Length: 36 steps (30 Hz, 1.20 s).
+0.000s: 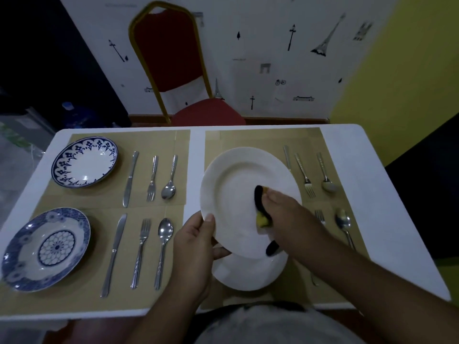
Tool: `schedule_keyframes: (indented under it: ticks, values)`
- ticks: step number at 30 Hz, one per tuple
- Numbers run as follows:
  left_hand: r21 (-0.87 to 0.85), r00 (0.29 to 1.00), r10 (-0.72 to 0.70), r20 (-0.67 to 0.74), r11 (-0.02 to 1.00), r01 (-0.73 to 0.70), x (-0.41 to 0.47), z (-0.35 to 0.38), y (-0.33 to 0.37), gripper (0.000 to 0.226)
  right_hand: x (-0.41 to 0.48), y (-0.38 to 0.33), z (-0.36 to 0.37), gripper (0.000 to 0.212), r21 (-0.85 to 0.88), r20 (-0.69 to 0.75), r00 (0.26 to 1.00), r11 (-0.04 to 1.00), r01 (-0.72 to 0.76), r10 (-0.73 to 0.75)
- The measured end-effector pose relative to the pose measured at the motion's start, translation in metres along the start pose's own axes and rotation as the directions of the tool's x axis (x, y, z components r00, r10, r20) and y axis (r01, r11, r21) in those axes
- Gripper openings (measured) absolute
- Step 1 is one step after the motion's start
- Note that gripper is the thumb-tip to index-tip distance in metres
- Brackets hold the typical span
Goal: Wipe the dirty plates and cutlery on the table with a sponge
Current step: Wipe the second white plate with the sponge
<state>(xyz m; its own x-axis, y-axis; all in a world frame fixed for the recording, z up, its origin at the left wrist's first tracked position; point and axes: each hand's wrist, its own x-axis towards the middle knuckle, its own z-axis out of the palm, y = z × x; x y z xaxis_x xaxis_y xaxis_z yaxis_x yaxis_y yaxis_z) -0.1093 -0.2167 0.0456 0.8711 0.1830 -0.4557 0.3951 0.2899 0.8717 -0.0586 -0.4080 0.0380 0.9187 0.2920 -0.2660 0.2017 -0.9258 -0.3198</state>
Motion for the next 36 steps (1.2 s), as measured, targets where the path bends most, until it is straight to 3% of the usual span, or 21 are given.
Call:
schedule_keyframes:
  ticks: [3,6,9,11,15,17,19,21,24,27,30,34,36]
  values:
    - [0.0,1.0,0.003,-0.004,1.0,-0.003,0.001,0.005,0.002,0.026,-0.01,-0.013,0.015,0.081,0.102,-0.006,1.0,0.994,0.029,-0.029]
    - [0.031,1.0,-0.018,0.014,0.999,0.017,0.004,0.006,0.0,0.025,-0.019,-0.029,0.033,0.097,0.286,0.043,0.993,0.954,0.09,-0.106]
    - [0.053,0.997,-0.057,0.05,0.997,0.055,0.001,0.008,-0.004,0.026,-0.016,-0.044,0.033,0.068,0.509,-0.107,0.988,0.847,0.152,-0.113]
    - [0.054,0.996,-0.074,0.049,0.996,0.072,0.001,0.009,-0.005,0.026,-0.01,-0.047,0.031,0.074,0.46,-0.134,0.976,0.861,0.217,-0.174]
    - [0.029,0.996,-0.092,-0.014,0.995,0.092,0.009,-0.003,0.0,0.026,-0.012,-0.022,0.033,0.092,0.324,0.06,0.935,0.893,0.312,-0.348]
    - [0.049,0.996,-0.084,-0.032,0.995,0.085,0.013,-0.01,0.002,0.026,-0.019,-0.002,0.028,0.098,0.174,0.115,0.925,0.924,0.341,-0.363]
    - [0.053,0.996,-0.085,-0.038,0.995,0.087,0.017,-0.013,0.005,0.026,-0.018,0.017,0.017,0.087,0.076,0.068,0.942,0.943,0.325,-0.33]
    - [0.046,0.995,-0.098,-0.023,0.994,0.099,0.02,-0.015,0.008,0.025,-0.009,0.03,0.007,0.073,0.054,-0.063,0.949,0.948,0.313,-0.31]
    - [0.03,0.994,-0.108,-0.014,0.994,0.109,0.021,-0.013,0.009,0.024,-0.006,0.027,0.003,0.064,0.056,-0.102,0.966,0.968,0.244,-0.238]
    - [0.046,0.992,-0.124,0.012,0.991,0.123,0.018,-0.005,0.006,0.024,-0.024,0.005,0.024,0.075,0.239,-0.011,0.977,0.948,0.21,-0.214]
    - [0.134,0.987,-0.153,0.043,0.98,0.146,0.014,0.001,-0.005,0.026,-0.03,-0.018,0.045,0.087,0.364,0.031,0.946,0.885,0.291,-0.324]
    - [0.126,0.963,-0.242,0.116,0.966,0.228,0.008,0.007,-0.008,0.028,-0.007,-0.025,0.032,0.072,0.298,-0.105,0.917,0.868,0.398,-0.384]
    - [0.1,0.954,-0.266,0.136,0.962,0.254,0.005,0.01,-0.008,0.029,0.011,-0.021,0.018,0.078,0.166,-0.146,0.917,0.904,0.393,-0.371]
